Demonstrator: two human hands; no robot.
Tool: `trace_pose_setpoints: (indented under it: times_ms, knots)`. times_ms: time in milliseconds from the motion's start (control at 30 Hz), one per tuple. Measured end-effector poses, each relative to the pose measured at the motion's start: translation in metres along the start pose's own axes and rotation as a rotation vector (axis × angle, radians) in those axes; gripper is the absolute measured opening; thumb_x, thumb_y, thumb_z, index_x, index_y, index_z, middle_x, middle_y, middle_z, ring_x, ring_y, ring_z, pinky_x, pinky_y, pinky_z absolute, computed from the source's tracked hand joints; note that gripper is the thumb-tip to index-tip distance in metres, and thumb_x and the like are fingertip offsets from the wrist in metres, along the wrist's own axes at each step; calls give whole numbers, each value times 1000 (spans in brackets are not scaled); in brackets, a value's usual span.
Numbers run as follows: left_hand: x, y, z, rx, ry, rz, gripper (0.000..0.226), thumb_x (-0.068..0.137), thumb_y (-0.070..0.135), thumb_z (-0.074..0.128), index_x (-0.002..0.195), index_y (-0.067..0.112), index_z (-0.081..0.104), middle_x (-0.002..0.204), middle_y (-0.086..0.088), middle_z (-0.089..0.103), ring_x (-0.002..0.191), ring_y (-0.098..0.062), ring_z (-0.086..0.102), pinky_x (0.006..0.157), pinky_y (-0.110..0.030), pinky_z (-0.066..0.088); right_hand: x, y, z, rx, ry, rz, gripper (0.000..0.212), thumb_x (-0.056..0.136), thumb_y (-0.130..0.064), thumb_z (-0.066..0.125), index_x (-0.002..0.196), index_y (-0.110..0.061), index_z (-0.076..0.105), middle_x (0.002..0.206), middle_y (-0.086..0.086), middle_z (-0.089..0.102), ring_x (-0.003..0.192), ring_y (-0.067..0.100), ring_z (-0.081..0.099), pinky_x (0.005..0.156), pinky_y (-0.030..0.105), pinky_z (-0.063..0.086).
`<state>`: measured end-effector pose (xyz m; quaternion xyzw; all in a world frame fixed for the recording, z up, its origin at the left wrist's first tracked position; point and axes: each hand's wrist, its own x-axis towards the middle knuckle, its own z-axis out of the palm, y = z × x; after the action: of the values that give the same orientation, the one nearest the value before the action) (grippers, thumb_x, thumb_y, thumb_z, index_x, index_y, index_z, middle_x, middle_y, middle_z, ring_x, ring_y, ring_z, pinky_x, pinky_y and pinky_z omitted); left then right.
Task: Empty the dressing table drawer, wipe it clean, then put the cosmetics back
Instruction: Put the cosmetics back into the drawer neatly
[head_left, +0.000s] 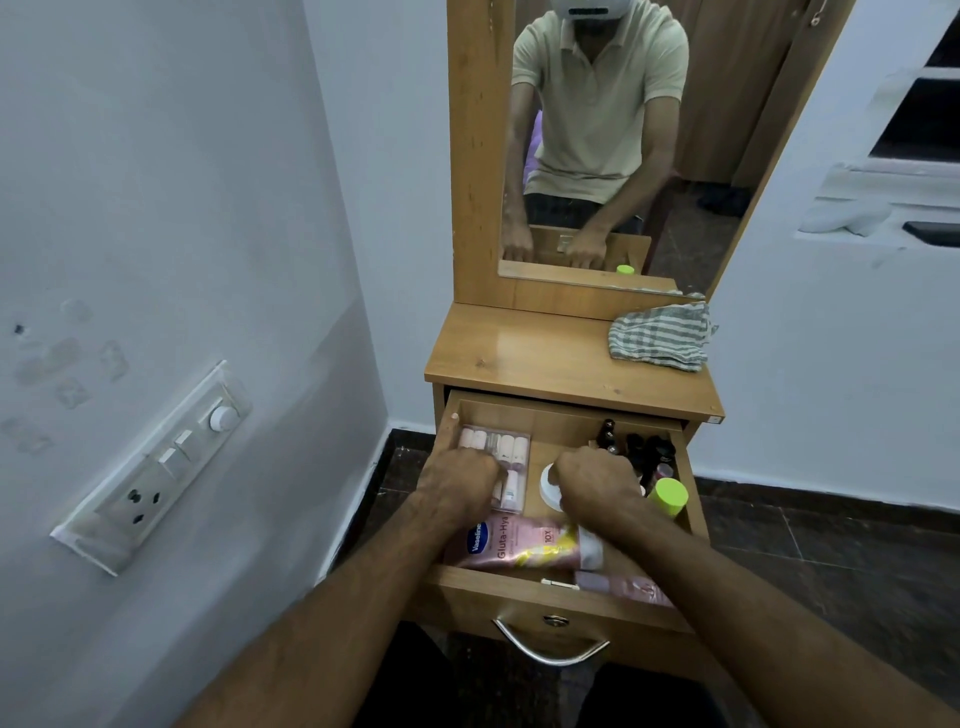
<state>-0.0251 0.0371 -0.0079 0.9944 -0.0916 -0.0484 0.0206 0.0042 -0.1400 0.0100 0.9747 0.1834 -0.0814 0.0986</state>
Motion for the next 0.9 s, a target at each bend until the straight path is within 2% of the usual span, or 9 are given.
trace_pose_setpoints:
  times_ms: [200, 267, 367, 467, 533, 600, 700, 800, 900]
  knots:
    - [4, 0, 2, 24, -10, -34, 32, 93, 38, 64, 121, 25, 67, 115, -1, 72, 115, -21, 63, 122, -45, 14, 15, -1, 5, 75, 67, 56, 29, 93, -19, 61, 118, -28, 71, 114, 1, 72, 100, 25, 68, 74, 35, 48]
    - [5, 0, 1, 73, -2, -25, 35, 92, 40, 64, 125, 27, 68, 116, 0, 72, 122, -21, 59, 124, -46, 4, 16, -2, 7, 75, 76, 56, 28, 93, -18, 61, 117, -28, 71, 111, 2, 72, 97, 25, 69, 73, 35, 47]
    - [5, 4, -5, 141, 5, 3, 35, 93, 42, 61, 125, 27, 68, 113, 0, 73, 127, -22, 56, 115, -45, -24, 15, -2, 10, 59, 86, 51, 30, 94, -16, 59, 119, -27, 70, 111, 3, 72, 98, 25, 68, 73, 35, 48]
    - [3, 6, -9, 144, -11, 1, 34, 95, 41, 59, 124, 26, 69, 113, 0, 73, 123, -21, 60, 105, -39, -34, 9, -2, 4, 96, 106, 39, 27, 95, -25, 63, 121, -28, 69, 111, 2, 72, 98, 24, 67, 72, 34, 46]
    - [2, 6, -10, 151, -14, 6, 33, 95, 42, 58, 122, 25, 69, 110, 0, 74, 121, -20, 60, 105, -40, -34, 2, -1, -5, 185, 61, 1, 27, 92, -37, 69, 118, -32, 70, 111, -2, 72, 99, 21, 67, 73, 32, 44]
    - [1, 6, -10, 159, -13, 13, 33, 94, 42, 59, 119, 25, 71, 104, 0, 74, 123, -21, 58, 106, -43, -34, -5, 3, -14, 282, -91, -75, 30, 84, -43, 76, 113, -36, 71, 110, -10, 72, 103, 15, 66, 81, 31, 50]
    - [1, 6, -12, 170, -19, -1, 33, 93, 41, 60, 119, 25, 71, 100, -1, 75, 127, -22, 57, 113, -46, -29, -19, 7, -20, 196, -322, -179, 48, 77, -43, 82, 122, -36, 66, 116, -11, 69, 109, 14, 61, 90, 37, 51]
    - [1, 8, -12, 186, -29, -9, 34, 93, 41, 62, 122, 25, 69, 106, -1, 74, 128, -23, 56, 118, -49, -23, -26, 6, -16, 177, -336, -190, 55, 76, -38, 84, 127, -33, 63, 121, -5, 67, 110, 18, 59, 88, 37, 50]
    - [0, 8, -12, 177, -34, -28, 35, 93, 40, 63, 124, 25, 69, 115, -4, 73, 137, -27, 48, 119, -49, -20, -29, 3, -14, 236, -305, -196, 57, 74, -41, 84, 127, -34, 63, 121, -5, 67, 111, 18, 59, 92, 40, 52]
